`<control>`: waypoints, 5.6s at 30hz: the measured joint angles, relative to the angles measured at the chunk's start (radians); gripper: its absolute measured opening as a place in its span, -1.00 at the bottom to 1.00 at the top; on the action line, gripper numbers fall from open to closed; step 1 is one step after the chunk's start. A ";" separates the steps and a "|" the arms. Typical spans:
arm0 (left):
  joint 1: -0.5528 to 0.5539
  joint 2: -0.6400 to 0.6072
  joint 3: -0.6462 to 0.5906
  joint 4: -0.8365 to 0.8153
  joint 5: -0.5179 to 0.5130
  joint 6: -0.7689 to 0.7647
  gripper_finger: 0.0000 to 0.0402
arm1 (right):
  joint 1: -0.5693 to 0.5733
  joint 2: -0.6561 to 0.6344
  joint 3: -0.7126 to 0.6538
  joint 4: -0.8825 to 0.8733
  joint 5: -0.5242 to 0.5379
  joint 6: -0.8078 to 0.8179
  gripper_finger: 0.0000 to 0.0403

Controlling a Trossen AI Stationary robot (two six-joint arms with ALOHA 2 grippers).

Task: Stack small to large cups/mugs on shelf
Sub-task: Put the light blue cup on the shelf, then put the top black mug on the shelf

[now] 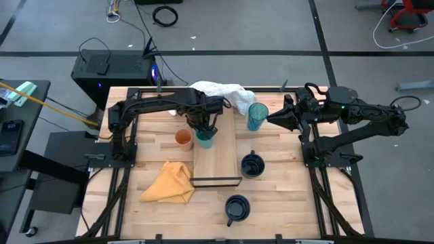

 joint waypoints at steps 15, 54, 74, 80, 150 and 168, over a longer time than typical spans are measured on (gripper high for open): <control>0.004 0.000 0.000 -0.007 -0.005 0.004 -0.90 | 0.000 0.000 0.000 0.000 0.000 0.000 -0.74; 0.006 -0.005 0.001 -0.017 0.018 0.025 0.15 | 0.000 0.000 0.000 0.000 0.000 -0.004 -0.74; 0.035 -0.148 0.235 -0.016 -0.013 0.063 0.07 | 0.000 0.000 0.000 0.000 0.000 -0.004 -0.74; -0.090 -0.161 0.402 0.268 -0.206 0.315 0.03 | 0.000 0.000 0.000 0.000 0.000 -0.005 -0.74; -0.623 -1.381 -1.323 1.590 -0.635 0.407 -0.50 | 0.550 0.234 -0.023 0.133 0.365 0.274 -0.74; -0.623 -1.415 -1.323 1.587 -0.577 0.429 -0.52 | 0.730 0.195 -0.523 0.968 0.740 0.186 -0.74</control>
